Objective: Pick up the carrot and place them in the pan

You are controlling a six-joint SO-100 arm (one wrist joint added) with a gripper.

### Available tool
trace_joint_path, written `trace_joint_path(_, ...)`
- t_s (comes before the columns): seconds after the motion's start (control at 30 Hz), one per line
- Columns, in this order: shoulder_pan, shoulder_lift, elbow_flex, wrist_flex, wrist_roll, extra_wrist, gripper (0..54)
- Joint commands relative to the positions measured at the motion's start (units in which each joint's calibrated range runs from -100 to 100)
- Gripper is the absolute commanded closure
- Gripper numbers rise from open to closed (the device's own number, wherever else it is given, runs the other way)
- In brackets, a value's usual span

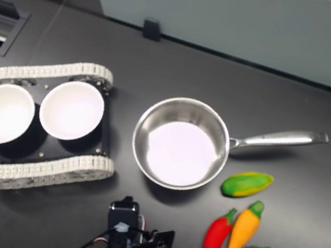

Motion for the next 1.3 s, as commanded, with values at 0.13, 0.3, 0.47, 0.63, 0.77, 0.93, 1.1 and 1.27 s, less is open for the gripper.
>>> trace_joint_path(0.13,0.24,-0.75,-1.56,-2.09,0.34,0.65,53.5)
trace_joint_path(0.3,-0.1,-0.75,-1.56,-2.09,0.44,0.65,53.5)
trace_joint_path(0.47,-0.1,-0.75,-1.56,-2.09,0.49,0.65,53.5)
trace_joint_path(0.63,-0.1,-0.75,-1.56,-2.01,0.39,0.65,53.5)
trace_joint_path(0.77,0.13,-0.75,-1.56,-1.92,0.29,0.65,53.5)
trace_joint_path(0.93,0.7,-0.66,-1.56,-1.92,-0.05,0.65,53.5)
trace_joint_path(1.1,1.96,-0.66,-1.65,-2.01,-0.78,0.65,53.5)
trace_joint_path(1.27,4.03,-0.66,-1.65,-2.09,-2.0,0.65,53.5)
